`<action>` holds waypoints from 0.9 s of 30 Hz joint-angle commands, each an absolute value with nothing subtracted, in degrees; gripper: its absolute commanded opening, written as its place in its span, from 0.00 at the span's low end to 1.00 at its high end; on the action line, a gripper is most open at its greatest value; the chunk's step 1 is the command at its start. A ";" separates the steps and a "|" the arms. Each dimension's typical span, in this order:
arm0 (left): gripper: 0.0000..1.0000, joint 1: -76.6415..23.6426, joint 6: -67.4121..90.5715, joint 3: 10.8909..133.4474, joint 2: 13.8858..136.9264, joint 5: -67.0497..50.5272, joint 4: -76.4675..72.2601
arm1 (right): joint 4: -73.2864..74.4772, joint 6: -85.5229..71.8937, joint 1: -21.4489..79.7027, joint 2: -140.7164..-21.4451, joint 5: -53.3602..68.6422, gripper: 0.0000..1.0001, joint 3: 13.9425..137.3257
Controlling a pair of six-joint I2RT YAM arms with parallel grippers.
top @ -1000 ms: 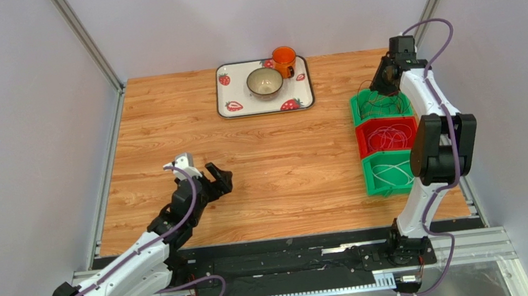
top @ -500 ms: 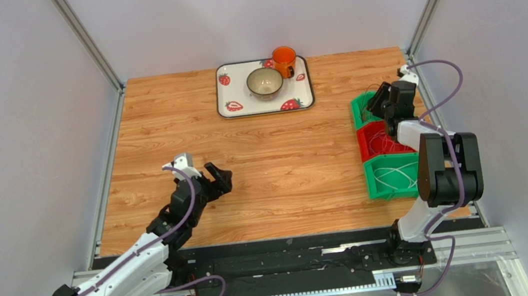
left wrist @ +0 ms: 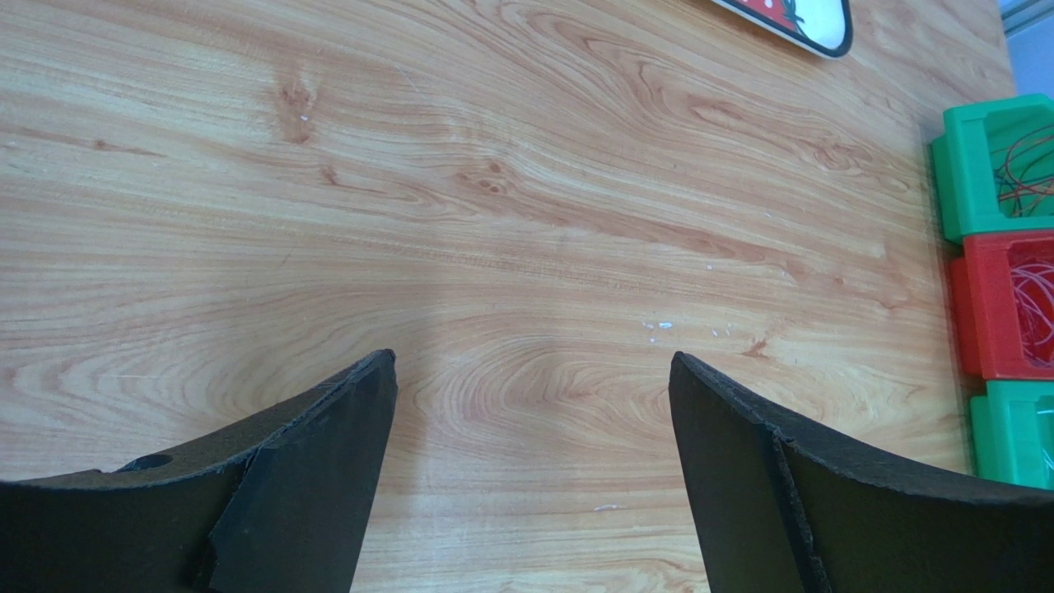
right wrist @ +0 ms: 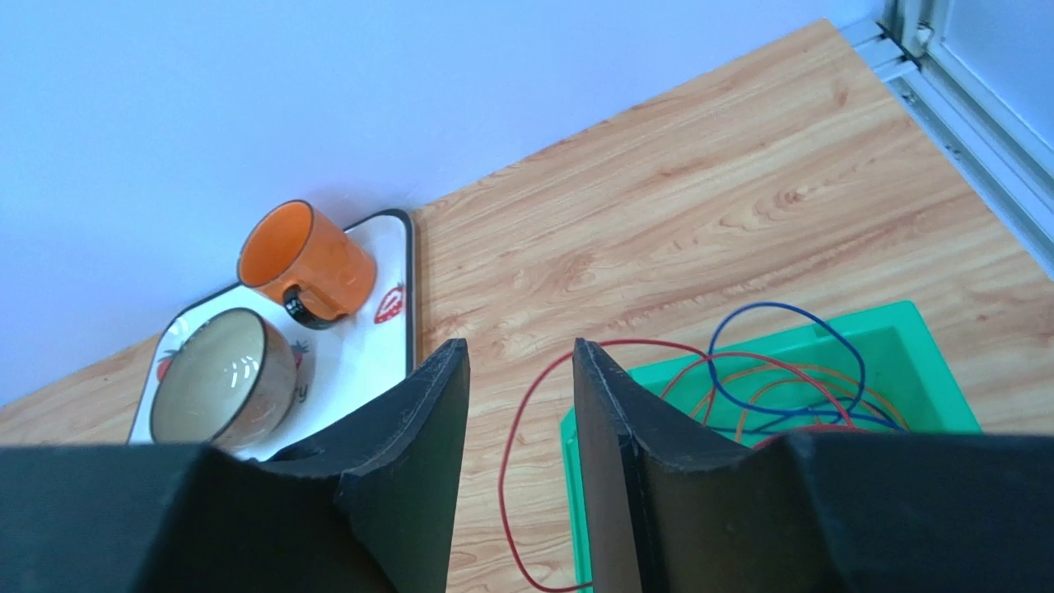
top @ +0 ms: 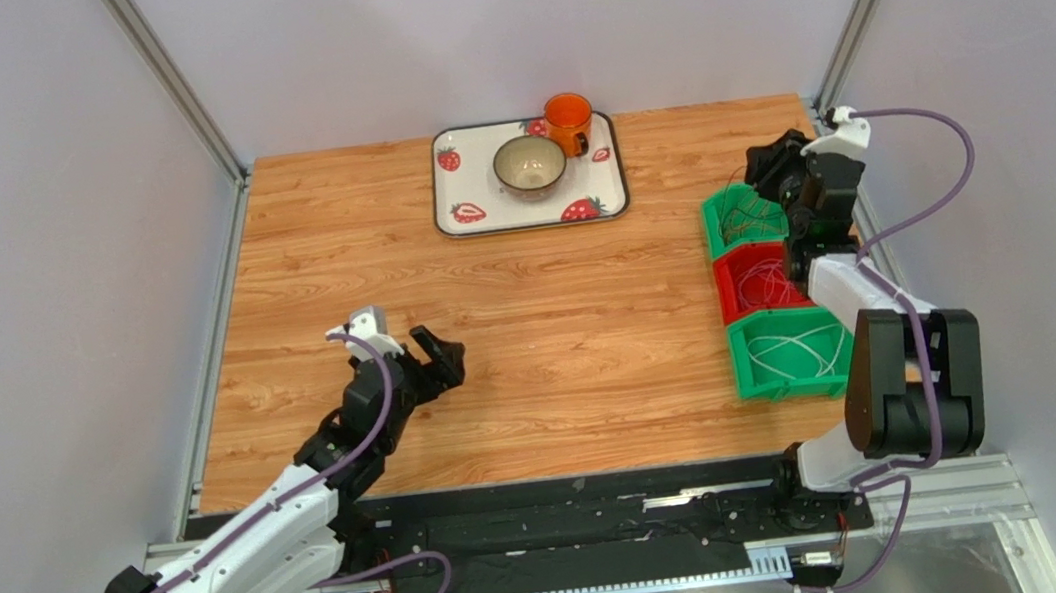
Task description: Untangle the cables
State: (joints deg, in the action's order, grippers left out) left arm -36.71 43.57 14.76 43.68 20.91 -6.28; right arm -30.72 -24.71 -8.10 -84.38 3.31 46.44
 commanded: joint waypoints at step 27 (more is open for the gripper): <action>0.89 -36.83 43.16 15.73 43.42 20.92 -8.35 | 18.45 -32.79 -5.18 -103.01 18.81 0.00 75.49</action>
State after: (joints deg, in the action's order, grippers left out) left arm -36.71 43.57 14.76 43.90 20.91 -6.28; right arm 16.95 -33.61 -3.57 -102.17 18.20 72.34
